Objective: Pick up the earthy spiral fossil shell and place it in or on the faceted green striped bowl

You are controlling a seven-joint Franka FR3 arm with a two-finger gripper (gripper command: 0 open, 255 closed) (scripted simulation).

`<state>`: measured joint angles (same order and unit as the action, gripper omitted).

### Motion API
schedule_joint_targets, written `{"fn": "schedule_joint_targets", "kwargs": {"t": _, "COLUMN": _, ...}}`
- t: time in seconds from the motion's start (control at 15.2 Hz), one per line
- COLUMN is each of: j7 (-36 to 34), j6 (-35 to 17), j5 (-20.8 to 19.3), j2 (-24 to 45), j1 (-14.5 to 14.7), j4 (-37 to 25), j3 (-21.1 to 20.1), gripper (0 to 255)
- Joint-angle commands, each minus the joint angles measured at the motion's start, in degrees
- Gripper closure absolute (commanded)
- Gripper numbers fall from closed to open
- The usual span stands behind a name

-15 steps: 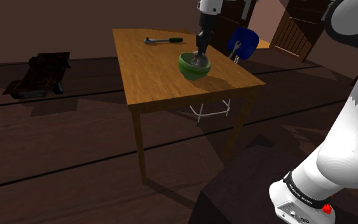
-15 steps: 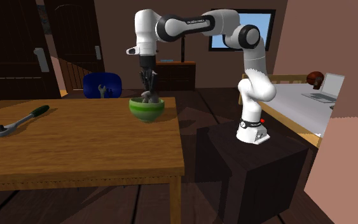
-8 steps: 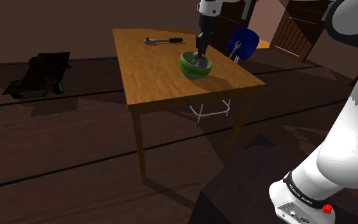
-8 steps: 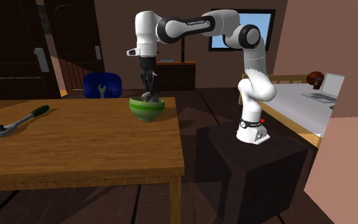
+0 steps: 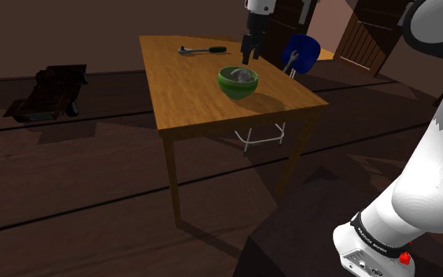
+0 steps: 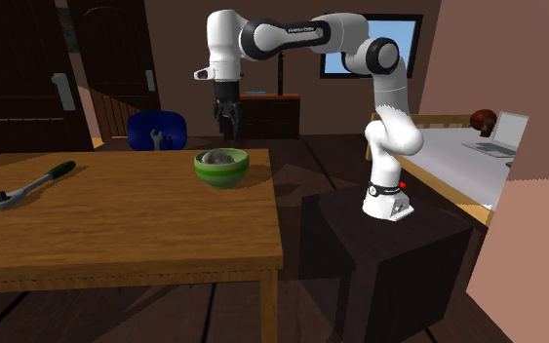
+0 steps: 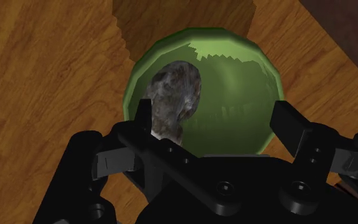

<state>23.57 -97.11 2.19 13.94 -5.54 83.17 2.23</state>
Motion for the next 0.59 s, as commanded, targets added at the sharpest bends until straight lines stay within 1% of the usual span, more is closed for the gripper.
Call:
{"fn": "schedule_joint_targets", "kwargs": {"t": 0.0, "j7": 0.05, "j6": 3.79, "j5": 0.04, "j2": 0.78, "j1": -0.14, "j4": -4.52, "j3": 0.06, "gripper": 0}}
{"fn": "schedule_joint_targets", "kwargs": {"t": 0.07, "j7": 0.04, "j6": 5.49, "j5": 0.06, "j2": 1.17, "j1": -0.19, "j4": -6.62, "j3": 0.07, "gripper": 0}}
{"fn": "schedule_joint_targets", "kwargs": {"t": 0.53, "j7": 0.04, "j6": 5.49, "j5": 0.06, "j2": 1.17, "j1": -0.19, "j4": -6.62, "j3": 0.07, "gripper": 0}}
